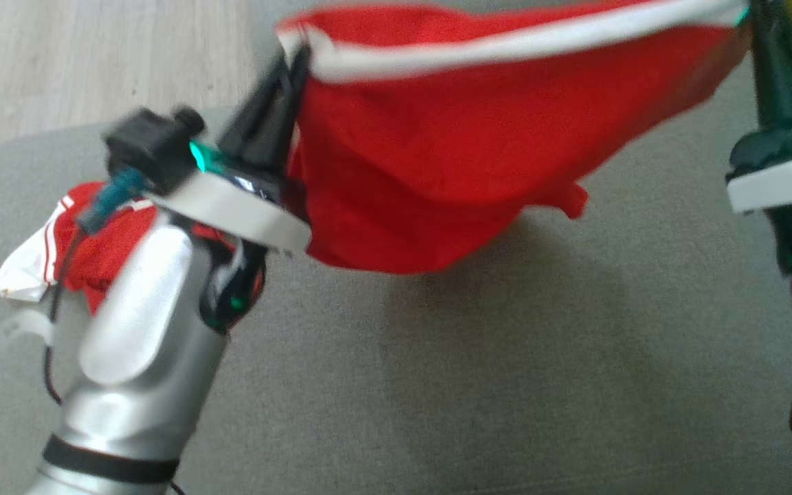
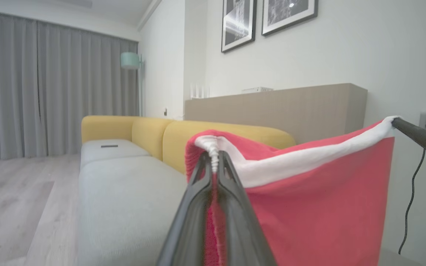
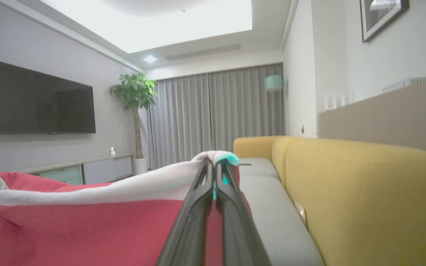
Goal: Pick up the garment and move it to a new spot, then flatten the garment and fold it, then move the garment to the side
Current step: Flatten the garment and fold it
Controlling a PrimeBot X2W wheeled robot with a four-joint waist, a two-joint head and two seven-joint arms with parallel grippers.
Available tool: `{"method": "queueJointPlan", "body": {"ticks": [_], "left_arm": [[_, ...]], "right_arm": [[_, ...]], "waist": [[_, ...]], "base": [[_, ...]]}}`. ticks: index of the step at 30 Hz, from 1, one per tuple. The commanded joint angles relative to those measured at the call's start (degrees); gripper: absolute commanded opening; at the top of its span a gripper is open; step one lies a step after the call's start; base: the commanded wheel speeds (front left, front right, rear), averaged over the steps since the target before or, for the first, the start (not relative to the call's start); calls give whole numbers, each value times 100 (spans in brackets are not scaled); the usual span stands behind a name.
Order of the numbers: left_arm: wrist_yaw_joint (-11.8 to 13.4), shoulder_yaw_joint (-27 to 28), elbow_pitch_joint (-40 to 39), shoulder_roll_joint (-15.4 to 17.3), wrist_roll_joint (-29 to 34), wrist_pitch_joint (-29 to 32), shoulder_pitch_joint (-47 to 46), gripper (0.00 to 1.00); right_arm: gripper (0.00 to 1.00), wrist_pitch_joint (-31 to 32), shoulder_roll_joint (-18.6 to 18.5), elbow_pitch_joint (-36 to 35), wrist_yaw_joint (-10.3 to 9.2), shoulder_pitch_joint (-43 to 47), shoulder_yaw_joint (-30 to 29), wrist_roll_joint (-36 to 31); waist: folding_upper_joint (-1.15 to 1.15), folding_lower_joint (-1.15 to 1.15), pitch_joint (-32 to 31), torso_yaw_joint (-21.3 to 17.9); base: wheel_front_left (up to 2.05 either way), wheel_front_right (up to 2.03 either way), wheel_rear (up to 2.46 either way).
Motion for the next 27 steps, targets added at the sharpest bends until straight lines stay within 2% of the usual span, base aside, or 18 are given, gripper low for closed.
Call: {"method": "queueJointPlan", "body": {"ticks": [1, 8, 12, 16, 20, 24, 25, 27], "left_arm": [[45, 259, -241, 187, 19, 13, -332, 0], [364, 461, -966, 232, -70, 253, -385, 0], [430, 414, -1380, 344, -7, 455, -326, 0], [417, 356, -1518, 482, 94, 706, -554, 0], [283, 316, -1231, 603, 132, 919, -1174, 0], [111, 207, -461, 770, 243, 968, -2183, 0], [111, 207, -461, 770, 243, 968, -2183, 0], [56, 139, 38, 801, 278, 896, -2773, 0]], "right_arm": [[0, -11, 19, -246, -5, -257, -56, -64], [0, 261, 597, -1048, -5, 89, -817, -693], [0, 519, 874, -1515, -5, 232, -1236, -1041], [0, 779, 1002, -1655, -5, 71, -1417, -1302], [0, 862, 935, -1279, -5, -552, -1348, -1421], [0, 729, 799, -279, -5, -1708, -1178, -1436], [0, 729, 799, -279, -5, -1708, -1178, -1436], [0, 586, 782, 385, -5, -2414, -1086, -1412]], "waist": [[0, 0, -69, -19], [0, 0, -101, -54], [0, 0, 77, -71], [0, 0, 428, -108], [0, 0, 1001, -213], [0, 0, 1640, -364], [0, 0, 1640, -364], [0, 0, 1895, -432]], "base": [[0, 0, 0], [0, 0, 0], [0, 0, 0], [0, 0, 0], [0, 0, 0], [0, 0, 0], [0, 0, 0], [0, 0, 0]]}}
